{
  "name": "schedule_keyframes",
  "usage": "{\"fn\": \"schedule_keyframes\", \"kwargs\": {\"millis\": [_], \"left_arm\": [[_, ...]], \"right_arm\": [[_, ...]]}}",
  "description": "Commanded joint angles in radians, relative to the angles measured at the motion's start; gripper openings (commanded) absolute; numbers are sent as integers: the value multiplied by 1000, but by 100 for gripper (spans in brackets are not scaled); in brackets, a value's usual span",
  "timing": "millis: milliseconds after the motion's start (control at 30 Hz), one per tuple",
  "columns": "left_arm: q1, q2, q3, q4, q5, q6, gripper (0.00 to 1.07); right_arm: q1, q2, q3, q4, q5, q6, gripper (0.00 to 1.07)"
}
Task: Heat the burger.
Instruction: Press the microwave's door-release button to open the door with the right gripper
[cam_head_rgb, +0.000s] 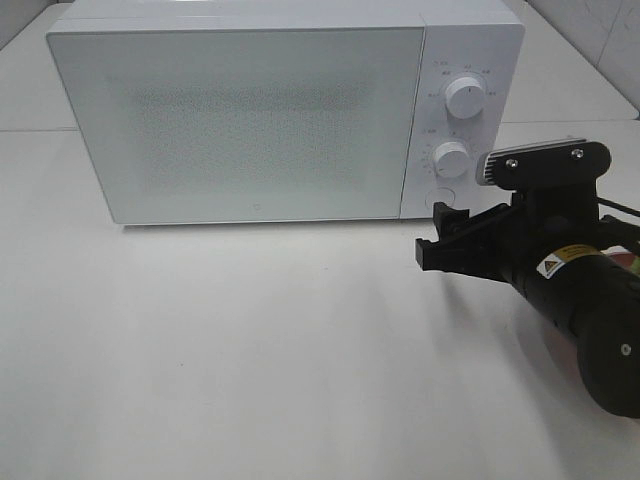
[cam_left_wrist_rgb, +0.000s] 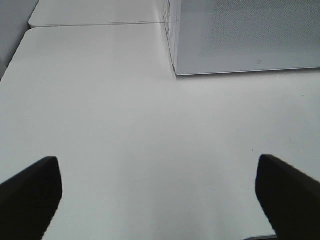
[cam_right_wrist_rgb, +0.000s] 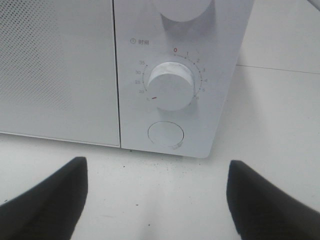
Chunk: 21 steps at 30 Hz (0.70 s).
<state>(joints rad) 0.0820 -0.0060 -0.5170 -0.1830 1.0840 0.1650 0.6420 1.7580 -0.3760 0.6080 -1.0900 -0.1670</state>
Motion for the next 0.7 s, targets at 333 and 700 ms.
{"fn": "schedule_keyframes", "kwargs": {"millis": [333,700], "left_arm": [[1,-20,0,-5,-14,0,98],[1,-20,0,-5,-14,0,98]], "right_arm": [[4,49,-5,-2,-83,213,71],[4,49,-5,-3,-71,955,44]]}}
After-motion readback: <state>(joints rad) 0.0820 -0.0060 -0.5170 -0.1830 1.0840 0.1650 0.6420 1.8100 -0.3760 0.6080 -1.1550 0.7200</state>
